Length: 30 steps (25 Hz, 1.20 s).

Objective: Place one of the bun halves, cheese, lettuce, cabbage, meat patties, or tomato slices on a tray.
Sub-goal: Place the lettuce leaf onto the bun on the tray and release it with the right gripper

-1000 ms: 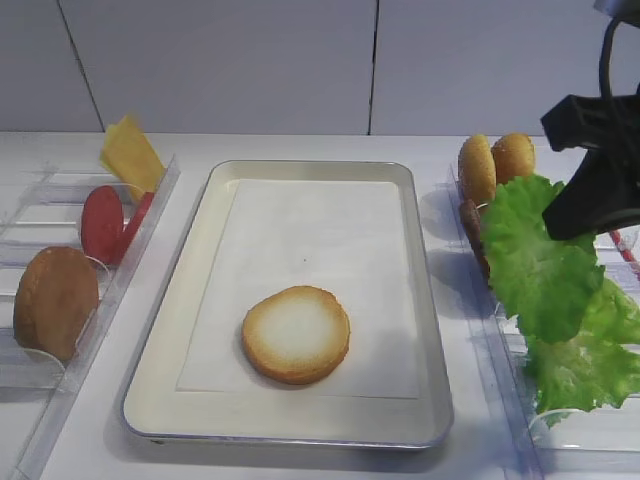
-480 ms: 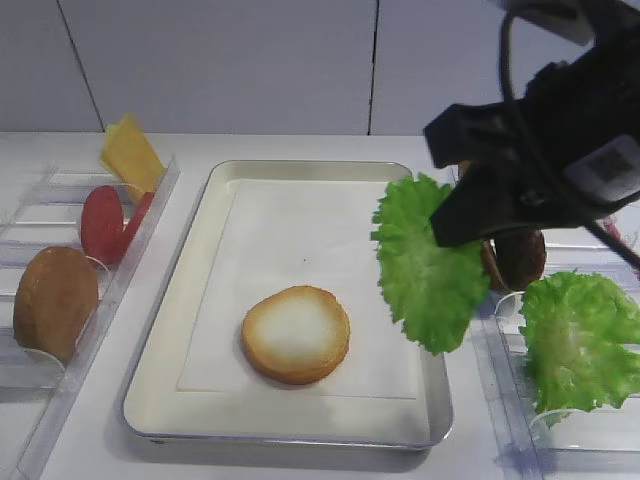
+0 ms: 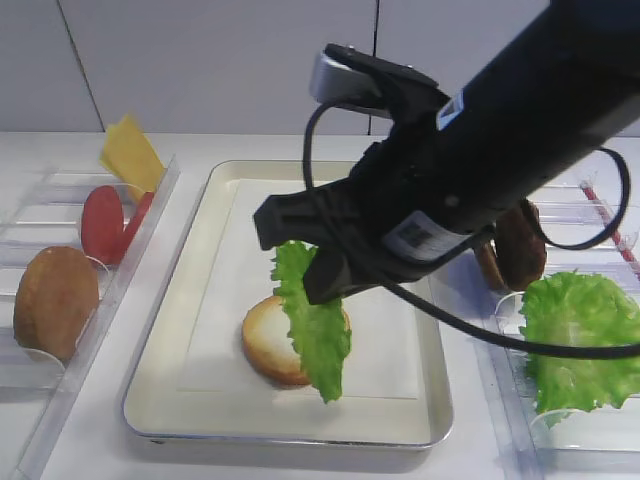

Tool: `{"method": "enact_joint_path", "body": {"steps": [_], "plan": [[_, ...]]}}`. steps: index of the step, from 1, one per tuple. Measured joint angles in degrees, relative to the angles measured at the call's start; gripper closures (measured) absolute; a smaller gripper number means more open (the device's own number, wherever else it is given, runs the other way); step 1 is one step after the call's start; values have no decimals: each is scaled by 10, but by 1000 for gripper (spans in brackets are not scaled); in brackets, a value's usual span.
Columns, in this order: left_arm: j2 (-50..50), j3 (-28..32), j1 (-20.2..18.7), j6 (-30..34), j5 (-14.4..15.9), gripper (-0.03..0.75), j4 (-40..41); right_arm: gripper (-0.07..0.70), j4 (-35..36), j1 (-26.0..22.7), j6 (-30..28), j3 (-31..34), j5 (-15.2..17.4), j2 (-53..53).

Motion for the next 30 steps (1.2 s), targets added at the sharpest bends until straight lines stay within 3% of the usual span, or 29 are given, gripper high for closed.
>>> {"method": "enact_joint_path", "body": {"steps": [8, 20, 30], "plan": [[0, 0, 0, 0, 0, 301, 0, 579, 7, 12, 0, -88, -5, 89], [0, 0, 0, 0, 0, 301, -1, 579, 4, 42, 3, -143, -10, 164], [0, 0, 0, 0, 0, 301, -1, 579, -116, 42, 95, -143, -10, 191]]}}
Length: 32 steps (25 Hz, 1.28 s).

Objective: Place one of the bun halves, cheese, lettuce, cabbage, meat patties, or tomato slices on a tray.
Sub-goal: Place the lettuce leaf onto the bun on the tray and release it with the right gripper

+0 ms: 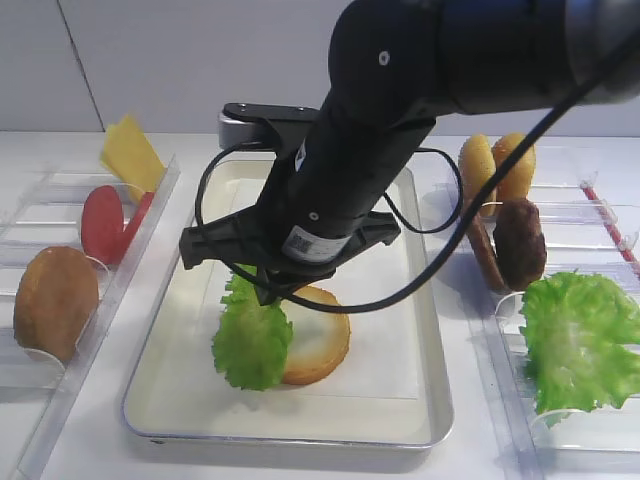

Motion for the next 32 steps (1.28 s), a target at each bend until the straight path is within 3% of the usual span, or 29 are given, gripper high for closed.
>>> {"method": "enact_joint_path", "body": {"steps": [20, 32], "plan": [[0, 0, 0, 0, 0, 301, 0, 579, -98, 0, 80, 0, 6, 18], [0, 0, 0, 0, 0, 301, 0, 579, -133, 0, 103, -2, 34, 36]]}}
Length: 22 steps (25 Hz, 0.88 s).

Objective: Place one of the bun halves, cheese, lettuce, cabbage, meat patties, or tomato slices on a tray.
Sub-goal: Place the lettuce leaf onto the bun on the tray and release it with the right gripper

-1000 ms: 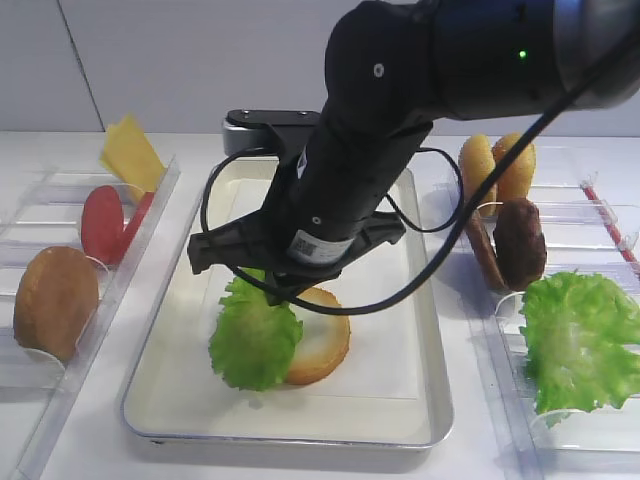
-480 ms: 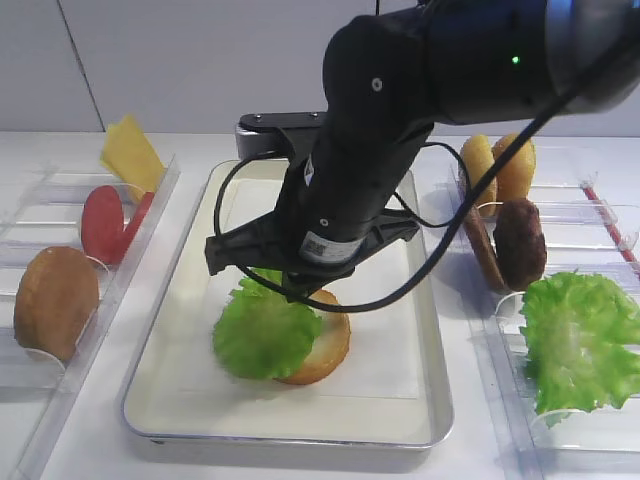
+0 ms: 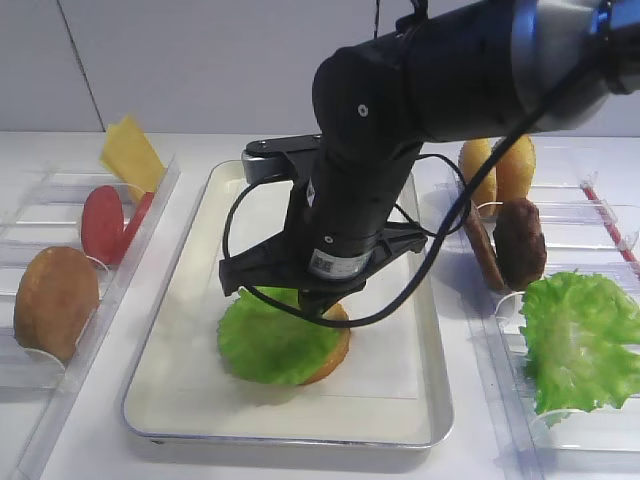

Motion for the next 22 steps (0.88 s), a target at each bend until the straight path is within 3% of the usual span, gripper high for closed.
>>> {"method": "enact_joint_path", "body": {"steps": [15, 22], "plan": [[0, 0, 0, 0, 0, 301, 0, 579, -29, 0, 23, -1, 20, 0], [0, 0, 0, 0, 0, 300, 0, 563, -28, 0, 2, -1, 21, 0]]}}
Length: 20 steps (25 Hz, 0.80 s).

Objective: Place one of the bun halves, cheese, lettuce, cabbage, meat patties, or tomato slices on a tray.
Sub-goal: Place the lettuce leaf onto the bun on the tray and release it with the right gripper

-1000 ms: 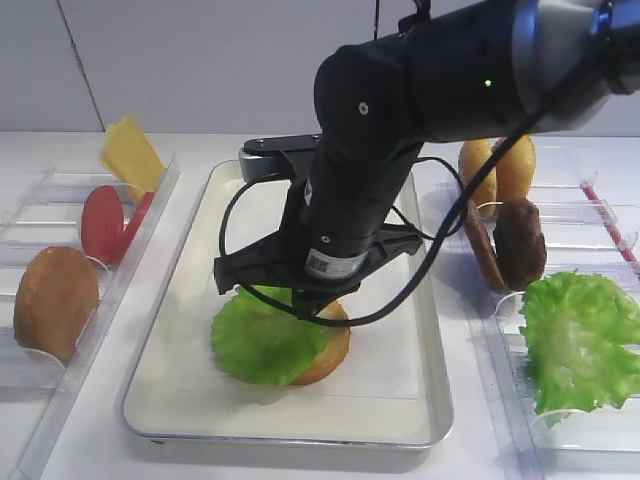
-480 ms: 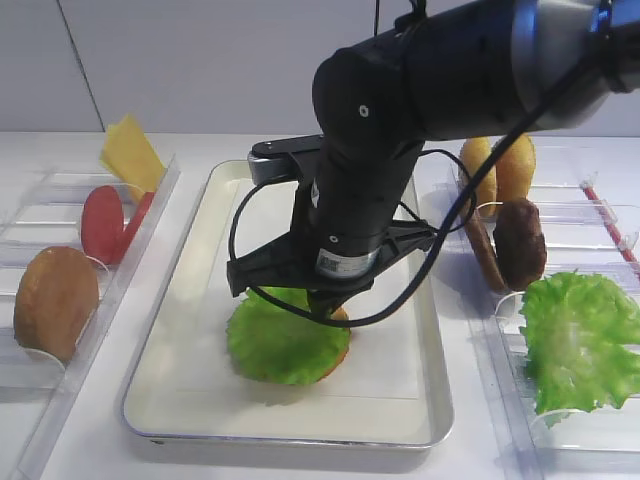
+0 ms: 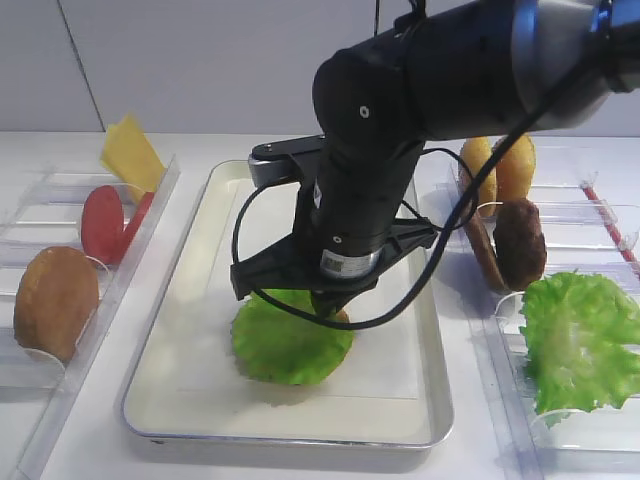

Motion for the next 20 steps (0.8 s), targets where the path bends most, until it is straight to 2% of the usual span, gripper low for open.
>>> {"method": "enact_joint_path", "body": {"steps": [3, 9, 11, 14, 20], "plan": [[0, 0, 0, 0, 0, 301, 0, 505, 7, 0, -6, 0, 4, 0], [0, 0, 0, 0, 0, 301, 0, 258, 9, 0, -7, 0, 16, 0], [0, 0, 0, 0, 0, 301, 0, 199, 9, 0, -7, 0, 16, 0], [0, 0, 0, 0, 0, 300, 0, 162, 9, 0, -7, 0, 17, 0], [0, 0, 0, 0, 0, 301, 0, 151, -13, 0, -1, -8, 34, 0]]}}
